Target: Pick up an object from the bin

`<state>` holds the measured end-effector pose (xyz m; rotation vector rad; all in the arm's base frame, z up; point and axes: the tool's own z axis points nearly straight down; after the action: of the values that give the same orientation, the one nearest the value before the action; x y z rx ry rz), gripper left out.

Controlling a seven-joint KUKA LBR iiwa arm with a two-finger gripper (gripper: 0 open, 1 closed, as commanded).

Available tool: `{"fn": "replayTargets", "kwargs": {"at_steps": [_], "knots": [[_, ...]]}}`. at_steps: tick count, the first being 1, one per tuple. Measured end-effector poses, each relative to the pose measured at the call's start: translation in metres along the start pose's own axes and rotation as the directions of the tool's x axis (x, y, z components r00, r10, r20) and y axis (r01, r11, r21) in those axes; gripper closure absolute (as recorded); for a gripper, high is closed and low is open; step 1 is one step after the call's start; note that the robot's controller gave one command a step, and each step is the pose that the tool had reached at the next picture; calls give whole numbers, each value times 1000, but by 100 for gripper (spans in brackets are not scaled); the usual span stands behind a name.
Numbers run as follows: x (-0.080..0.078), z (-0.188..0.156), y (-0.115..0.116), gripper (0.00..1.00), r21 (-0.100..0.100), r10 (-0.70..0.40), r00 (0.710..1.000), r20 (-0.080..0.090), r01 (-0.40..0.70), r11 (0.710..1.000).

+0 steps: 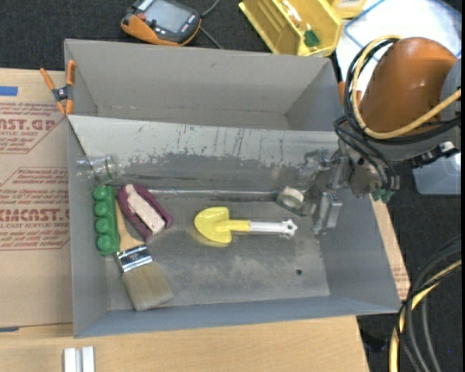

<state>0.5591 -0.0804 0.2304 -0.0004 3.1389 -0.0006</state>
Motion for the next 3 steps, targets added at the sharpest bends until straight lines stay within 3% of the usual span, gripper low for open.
{"fn": "replayTargets", "kwargs": {"at_steps": [1,2,3], "knots": [[0,0,0,0,0,0,1000,0,0,1000],[38,32,-21,0,-1,-320,947,-2,320,947],[-7,68,32,0,-3,-155,988,6,155,988]]}}
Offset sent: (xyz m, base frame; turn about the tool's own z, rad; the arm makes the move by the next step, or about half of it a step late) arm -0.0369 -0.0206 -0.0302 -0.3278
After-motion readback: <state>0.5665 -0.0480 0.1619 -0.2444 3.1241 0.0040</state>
